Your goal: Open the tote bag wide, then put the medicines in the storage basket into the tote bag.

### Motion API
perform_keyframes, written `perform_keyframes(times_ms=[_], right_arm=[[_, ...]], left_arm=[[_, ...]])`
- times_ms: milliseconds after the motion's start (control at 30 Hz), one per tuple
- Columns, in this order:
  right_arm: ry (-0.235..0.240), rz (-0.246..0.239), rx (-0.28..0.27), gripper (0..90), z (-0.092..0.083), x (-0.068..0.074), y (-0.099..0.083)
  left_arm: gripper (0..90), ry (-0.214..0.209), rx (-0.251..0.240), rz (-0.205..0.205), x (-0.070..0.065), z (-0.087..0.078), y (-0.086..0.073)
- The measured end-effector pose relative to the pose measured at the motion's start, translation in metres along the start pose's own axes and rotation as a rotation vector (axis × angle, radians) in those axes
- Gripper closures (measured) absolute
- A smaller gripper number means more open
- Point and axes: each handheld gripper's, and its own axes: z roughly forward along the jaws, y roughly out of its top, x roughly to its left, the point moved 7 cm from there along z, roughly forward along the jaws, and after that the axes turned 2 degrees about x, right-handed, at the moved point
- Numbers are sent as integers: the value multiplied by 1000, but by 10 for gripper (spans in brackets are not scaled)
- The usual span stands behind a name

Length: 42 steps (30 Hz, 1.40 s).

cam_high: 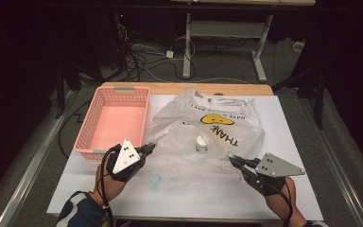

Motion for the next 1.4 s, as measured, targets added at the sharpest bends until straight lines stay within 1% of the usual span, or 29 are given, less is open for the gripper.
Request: perform_keyframes(times_ms=[167, 367, 433, 667, 733, 867, 1000, 1067, 1133, 1233, 1300, 1400], right_arm=[[-20, 6, -9, 882, 2, -11, 3], [-38, 6, -21, 883, 6, -22, 8], [-44, 1, -25, 884, 8, -25, 9], [-63, 9, -28, 884, 13, -39, 12], [-64, 17, -27, 885, 15, -43, 11], [-75, 16, -26, 885, 19, -49, 13], [-88, 17, -31, 885, 19, -54, 16], [-92, 17, -41, 885, 19, -56, 18], [-97, 14, -53, 886, 17, -58, 22], [-103, 3, -65, 886, 14, -60, 29], [-106, -4, -76, 886, 14, -62, 35], [-111, -11, -88, 887, 16, -66, 44]], left_arm=[[855, -1, -6, 0, 3, 5, 4], [855, -7, 3, -2, 6, 12, 5], [855, -5, 4, -1, 7, 14, 6], [856, 5, 21, 12, 8, 26, 12], [855, 1, 20, 17, 8, 29, 15], [855, 3, 11, 30, 8, 34, 21], [855, 4, 1, 32, 9, 36, 25], [855, 4, -8, 31, 11, 35, 29], [856, -6, -14, 26, 11, 33, 35], [856, -8, -39, 32, 12, 30, 45], [855, -3, -49, 44, 13, 32, 52], [856, -1, -67, 44, 16, 33, 63]])
